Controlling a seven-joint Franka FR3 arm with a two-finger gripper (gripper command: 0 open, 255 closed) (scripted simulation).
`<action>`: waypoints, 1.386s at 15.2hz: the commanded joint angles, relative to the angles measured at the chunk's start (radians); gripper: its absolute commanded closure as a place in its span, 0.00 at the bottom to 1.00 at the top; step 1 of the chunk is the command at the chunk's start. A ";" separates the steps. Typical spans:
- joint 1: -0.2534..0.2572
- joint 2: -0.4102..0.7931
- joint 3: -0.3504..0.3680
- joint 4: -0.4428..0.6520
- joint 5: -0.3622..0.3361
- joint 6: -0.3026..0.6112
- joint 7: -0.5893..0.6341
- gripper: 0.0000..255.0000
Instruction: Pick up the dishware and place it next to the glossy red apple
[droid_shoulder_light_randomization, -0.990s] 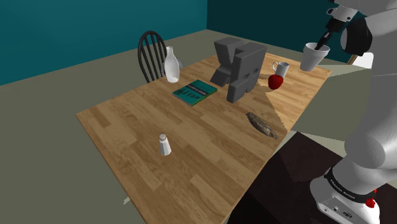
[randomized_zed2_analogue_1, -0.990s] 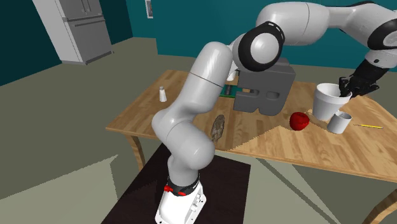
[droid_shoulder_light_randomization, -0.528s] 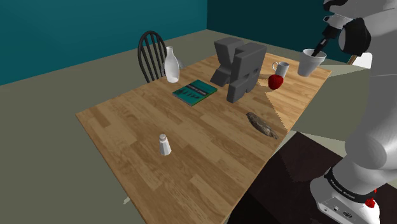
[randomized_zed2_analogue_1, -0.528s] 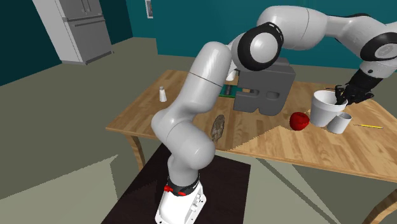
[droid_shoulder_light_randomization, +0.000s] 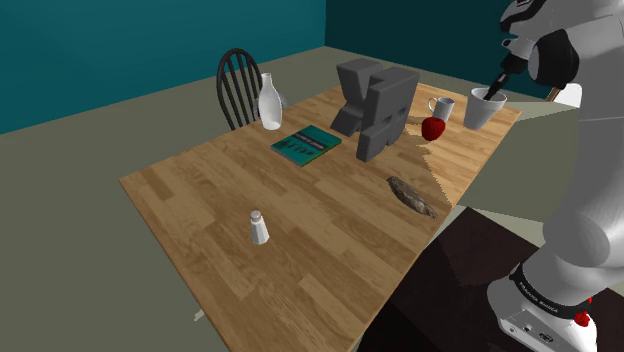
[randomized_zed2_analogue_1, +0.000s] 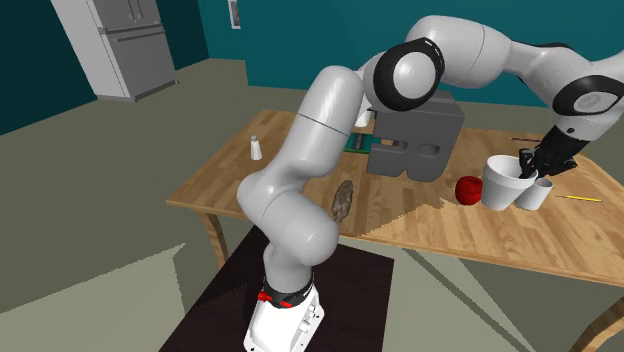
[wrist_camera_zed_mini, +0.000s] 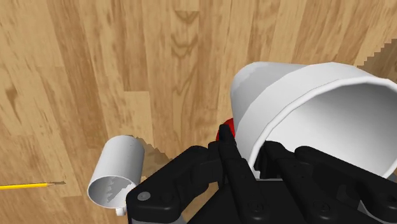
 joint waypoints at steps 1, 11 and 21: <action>0.000 0.008 0.003 -0.016 0.006 0.021 -0.009 1.00; 0.005 0.046 0.023 -0.094 0.041 0.122 -0.051 1.00; -0.001 0.090 0.046 -0.137 0.076 0.196 -0.086 1.00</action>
